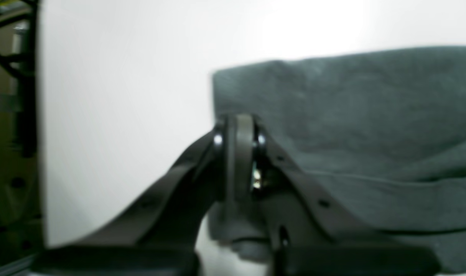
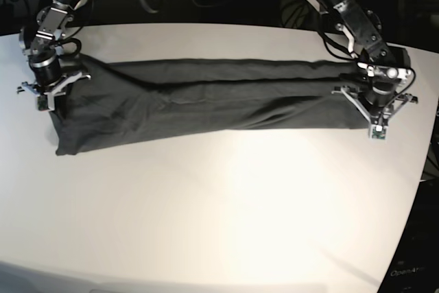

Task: Fold the T-shirt properly
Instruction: 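Grasp the strip ends with both grippers, then open the left gripper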

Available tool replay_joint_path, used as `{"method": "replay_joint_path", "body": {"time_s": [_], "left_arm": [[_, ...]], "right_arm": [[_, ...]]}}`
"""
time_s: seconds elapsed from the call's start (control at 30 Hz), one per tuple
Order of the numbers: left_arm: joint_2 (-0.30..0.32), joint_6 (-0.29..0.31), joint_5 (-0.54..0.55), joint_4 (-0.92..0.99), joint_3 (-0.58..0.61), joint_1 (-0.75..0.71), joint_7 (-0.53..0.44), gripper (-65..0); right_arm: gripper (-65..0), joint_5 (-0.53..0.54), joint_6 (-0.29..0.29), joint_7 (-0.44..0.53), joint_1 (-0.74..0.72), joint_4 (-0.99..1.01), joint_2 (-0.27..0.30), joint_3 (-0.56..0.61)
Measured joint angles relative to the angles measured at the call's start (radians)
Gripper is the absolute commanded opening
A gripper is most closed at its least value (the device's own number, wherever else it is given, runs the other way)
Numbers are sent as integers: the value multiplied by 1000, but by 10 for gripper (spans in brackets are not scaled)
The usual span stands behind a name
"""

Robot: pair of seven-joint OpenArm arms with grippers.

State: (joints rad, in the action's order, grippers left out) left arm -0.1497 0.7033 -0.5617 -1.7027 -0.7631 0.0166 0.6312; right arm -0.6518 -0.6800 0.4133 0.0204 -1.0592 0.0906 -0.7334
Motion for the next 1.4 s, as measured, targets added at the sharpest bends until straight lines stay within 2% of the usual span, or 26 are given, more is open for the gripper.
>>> {"method": "replay_joint_path", "body": {"time_s": [0.17,0.33,0.6,0.67,0.83,0.9,1.4], "left_arm": [[6,0,2,-61,-5,0,69,-617],[61,-3,1,-23,-6,-2,72,-614],[58,0,0,-5,-8,-3,84,-605],[52,3,9,-5,-32,2,80,-555],[60,0,-5,-5,-94,21,83,-289],[58,0,-3,-5,-98,23,83,-234],[55,-8,8,134,-95,35,38,-235]], "right_arm": [[-641,0,0,3,0,0,0,0],[-638,0,0,3,2,0,0,0],[-638,0,0,4,2,0,0,0],[-638,0,0,4,2,0,0,0],[-637,-2,1,3,2,0,1,0],[-637,-3,1,3,2,0,0,0],[-637,0,0,4,2,0,0,0]]}}
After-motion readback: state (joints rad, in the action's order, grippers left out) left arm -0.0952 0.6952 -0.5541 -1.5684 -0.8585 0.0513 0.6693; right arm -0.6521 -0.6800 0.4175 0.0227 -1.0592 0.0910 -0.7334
